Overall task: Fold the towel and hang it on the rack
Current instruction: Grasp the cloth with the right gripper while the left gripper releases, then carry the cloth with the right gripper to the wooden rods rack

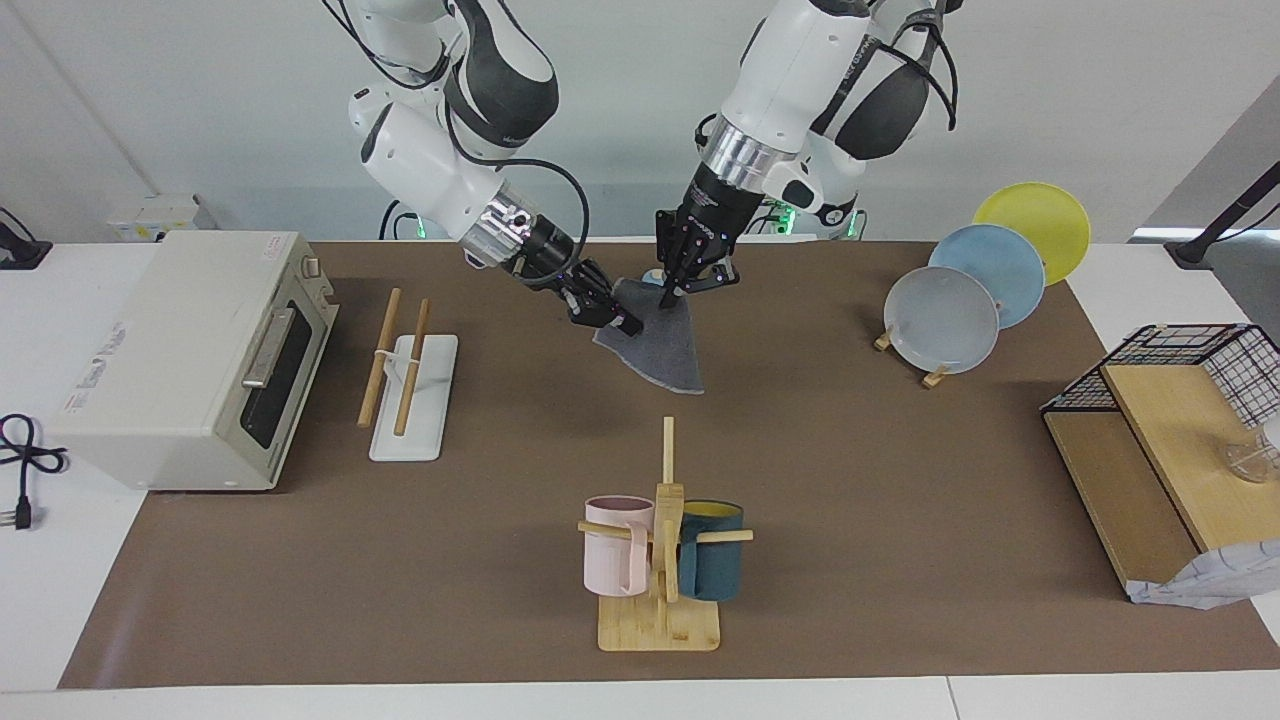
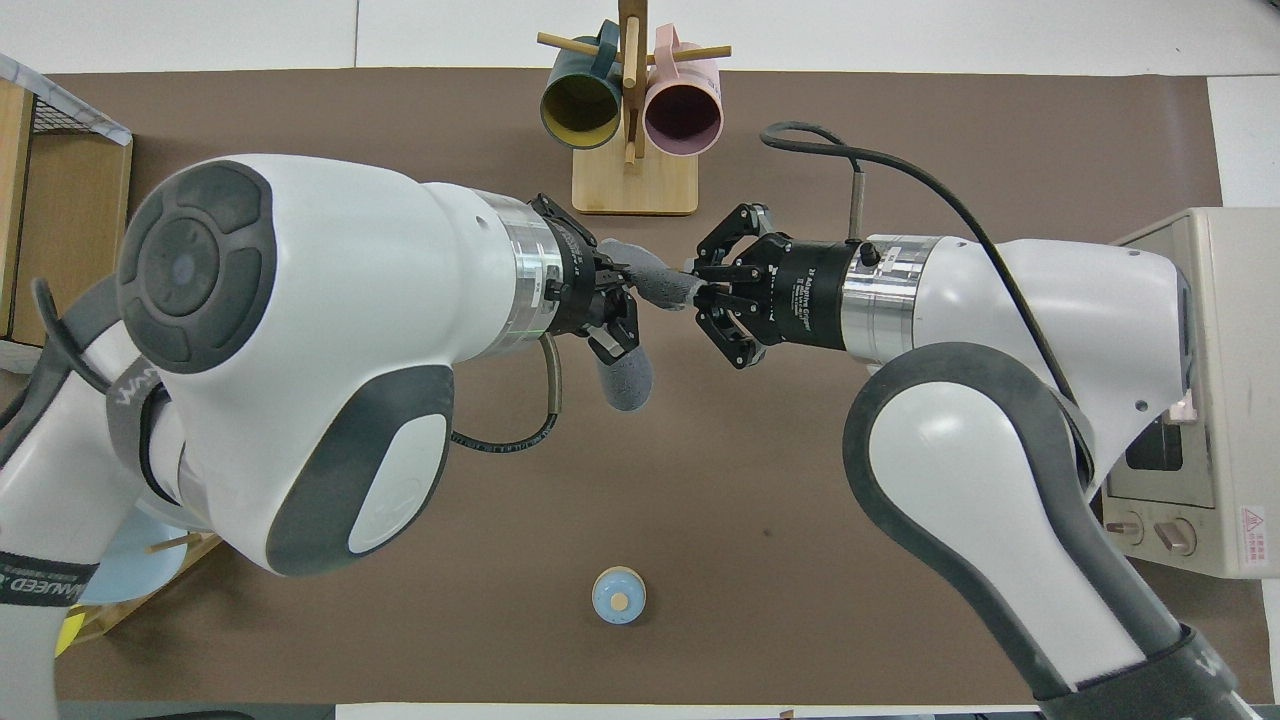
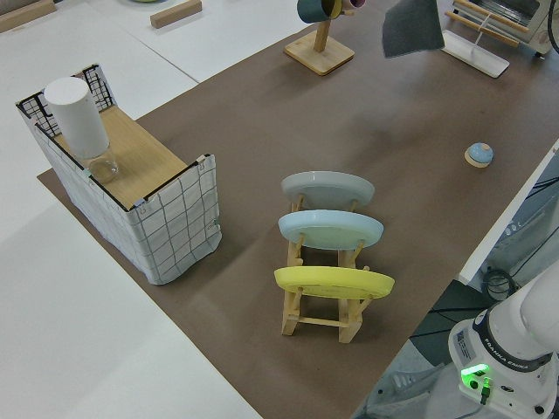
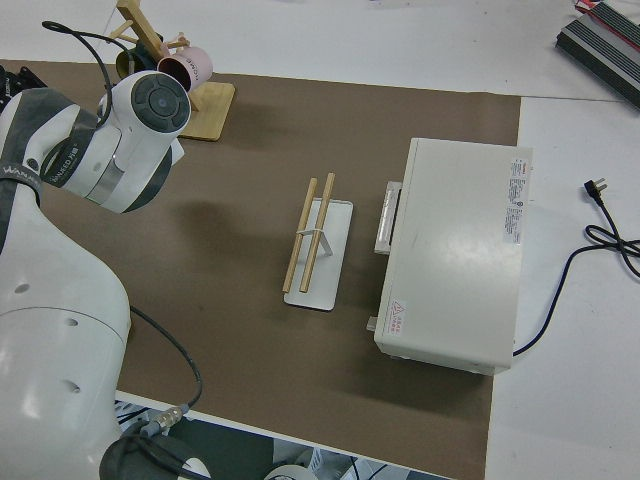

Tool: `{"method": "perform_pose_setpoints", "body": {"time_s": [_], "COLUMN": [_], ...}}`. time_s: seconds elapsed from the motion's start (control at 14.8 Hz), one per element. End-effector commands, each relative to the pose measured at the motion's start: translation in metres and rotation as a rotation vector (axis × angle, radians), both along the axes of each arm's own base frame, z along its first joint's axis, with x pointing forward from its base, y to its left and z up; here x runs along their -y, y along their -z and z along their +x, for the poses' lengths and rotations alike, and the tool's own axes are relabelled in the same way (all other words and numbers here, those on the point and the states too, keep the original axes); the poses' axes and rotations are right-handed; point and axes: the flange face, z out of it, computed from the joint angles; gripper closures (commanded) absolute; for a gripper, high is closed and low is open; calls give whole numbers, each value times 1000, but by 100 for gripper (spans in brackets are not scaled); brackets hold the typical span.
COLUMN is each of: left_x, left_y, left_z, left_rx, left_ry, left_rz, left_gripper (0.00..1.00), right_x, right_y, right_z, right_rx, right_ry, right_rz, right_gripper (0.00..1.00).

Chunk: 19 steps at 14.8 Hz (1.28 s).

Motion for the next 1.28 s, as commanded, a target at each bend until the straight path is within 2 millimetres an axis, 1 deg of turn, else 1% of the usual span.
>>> {"method": "perform_pose_setpoints", "body": {"time_s": [0.0,0.07,0.13,0.27,0.34,0.47,0.54,0.61,0.67,0.81,0.88,0.94,1.08,1.21], "left_x": [0,0,0,-2,-4,-9,-13,-19,-25,-45,-55,-68,-100,-130], "left_y": [3,4,3,7,8,8,13,15,21,33,34,38,40,47], "left_z": [-4,-7,-9,-8,-7,-6,-6,-5,-4,1,5,12,29,42], "left_rx": [17,26,47,50,50,60,63,72,78,96,114,130,171,200], "left_ry": [-3,3,11,18,27,55,75,96,122,191,234,285,399,505], "left_rz": [25,38,64,82,89,101,114,127,142,182,199,219,262,300], "left_gripper": [100,34,0,0,0,0,0,0,0,0,0,0,0,0], "right_x": [0,1,1,1,2,3,8,17,29,56,71,88,109,132], "right_y": [0,0,0,1,3,14,20,24,27,35,37,39,43,46], "right_z": [3,3,3,2,0,-7,-10,-9,-7,-2,1,4,7,10], "right_rx": [16,16,16,28,57,158,198,236,279,336,369,401,448,477], "right_ry": [-6,-5,-5,-20,-55,-227,-325,-424,-516,-643,-701,-762,-895,-1011], "right_rz": [15,15,15,0,-21,-153,-236,-317,-385,-454,-482,-515,-592,-681], "right_gripper": [100,100,100,100,100,100,100,100,100,100,100,100,100,100]}}
